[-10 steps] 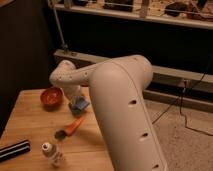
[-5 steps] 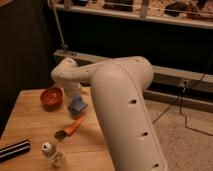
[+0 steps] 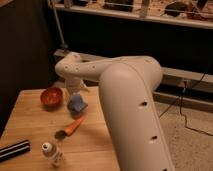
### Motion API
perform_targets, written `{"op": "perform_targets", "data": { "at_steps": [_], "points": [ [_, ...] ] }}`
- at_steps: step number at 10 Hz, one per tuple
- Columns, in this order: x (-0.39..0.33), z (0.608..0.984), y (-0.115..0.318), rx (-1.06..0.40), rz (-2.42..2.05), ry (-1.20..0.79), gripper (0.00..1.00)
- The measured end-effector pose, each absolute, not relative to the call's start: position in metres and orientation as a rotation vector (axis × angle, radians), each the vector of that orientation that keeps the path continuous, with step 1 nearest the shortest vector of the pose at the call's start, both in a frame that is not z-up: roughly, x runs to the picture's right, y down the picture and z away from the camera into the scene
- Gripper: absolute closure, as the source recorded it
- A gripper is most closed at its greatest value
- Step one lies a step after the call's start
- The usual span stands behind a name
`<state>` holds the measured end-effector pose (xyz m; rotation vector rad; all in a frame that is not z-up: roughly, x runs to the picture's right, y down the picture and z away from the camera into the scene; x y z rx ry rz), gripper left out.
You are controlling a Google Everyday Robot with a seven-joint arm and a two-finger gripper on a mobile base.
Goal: Place the white sponge in the ceramic cup
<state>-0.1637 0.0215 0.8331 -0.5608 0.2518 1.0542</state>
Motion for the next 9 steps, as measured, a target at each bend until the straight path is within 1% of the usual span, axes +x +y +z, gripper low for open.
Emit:
{"op": "perform_targets", "data": {
  "at_steps": [2,3,6,9],
  "points": [
    [-0.147,0.821,-0.002,-0.551,1.108,0.23,0.2],
    [-0.122,0.817,-0.018,-0.524,1.16,0.242,0.2],
    [-0.064,0.821,-0.032,-0.451,1.291,0.333,0.2],
    [-0.065,0.821,-0.032,-0.448,1.295,0.336,0.2]
  ]
}}
